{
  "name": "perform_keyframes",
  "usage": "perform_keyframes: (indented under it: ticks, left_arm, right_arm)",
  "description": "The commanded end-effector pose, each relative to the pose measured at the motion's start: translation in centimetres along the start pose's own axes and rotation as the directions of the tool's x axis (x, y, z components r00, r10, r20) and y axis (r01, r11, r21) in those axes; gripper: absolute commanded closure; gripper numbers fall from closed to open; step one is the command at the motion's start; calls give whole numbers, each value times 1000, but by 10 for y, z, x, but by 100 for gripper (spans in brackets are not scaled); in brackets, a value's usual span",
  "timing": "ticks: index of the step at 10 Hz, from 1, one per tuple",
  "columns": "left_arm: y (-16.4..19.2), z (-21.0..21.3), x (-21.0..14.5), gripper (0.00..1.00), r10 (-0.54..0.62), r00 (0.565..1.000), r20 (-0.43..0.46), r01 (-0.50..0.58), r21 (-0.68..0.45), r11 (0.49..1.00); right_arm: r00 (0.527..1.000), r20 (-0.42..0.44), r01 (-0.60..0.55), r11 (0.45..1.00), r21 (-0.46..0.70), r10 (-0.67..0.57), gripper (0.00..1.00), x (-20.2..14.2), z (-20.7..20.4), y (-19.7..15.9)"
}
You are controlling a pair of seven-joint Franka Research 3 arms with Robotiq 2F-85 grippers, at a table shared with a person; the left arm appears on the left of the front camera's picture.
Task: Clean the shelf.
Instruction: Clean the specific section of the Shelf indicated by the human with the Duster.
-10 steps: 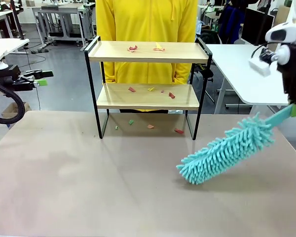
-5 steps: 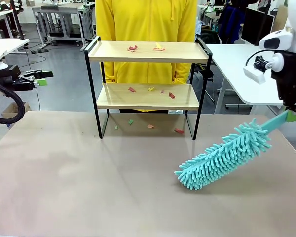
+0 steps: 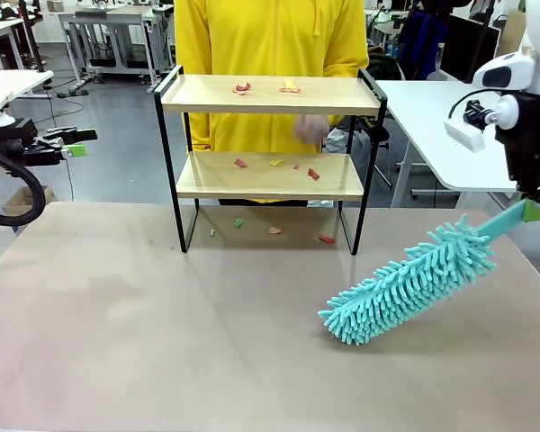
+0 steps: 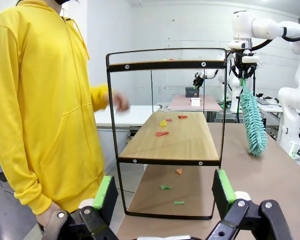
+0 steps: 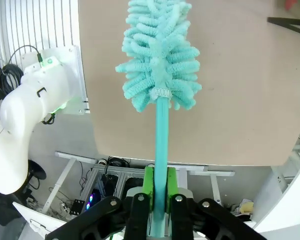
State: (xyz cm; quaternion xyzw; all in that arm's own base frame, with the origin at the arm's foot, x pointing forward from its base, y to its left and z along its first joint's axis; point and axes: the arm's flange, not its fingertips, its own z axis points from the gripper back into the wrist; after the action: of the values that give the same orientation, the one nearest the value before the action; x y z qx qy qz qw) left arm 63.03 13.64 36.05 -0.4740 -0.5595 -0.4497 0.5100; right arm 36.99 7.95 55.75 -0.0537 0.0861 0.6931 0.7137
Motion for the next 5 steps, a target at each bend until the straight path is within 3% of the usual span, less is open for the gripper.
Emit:
perform_keyframes:
  ticks: [1,5]
  left_arm:
    - [-2,0,3,0,-12,1000,2,12,-3,1000]
    - [-2,0,3,0,-12,1000,2,12,-3,1000]
  right_arm:
    - [1000,-1,6,1000,-4,-6,87,-3,3,0]
    - [1000,-1,6,1000,-4,-6,87,-3,3,0]
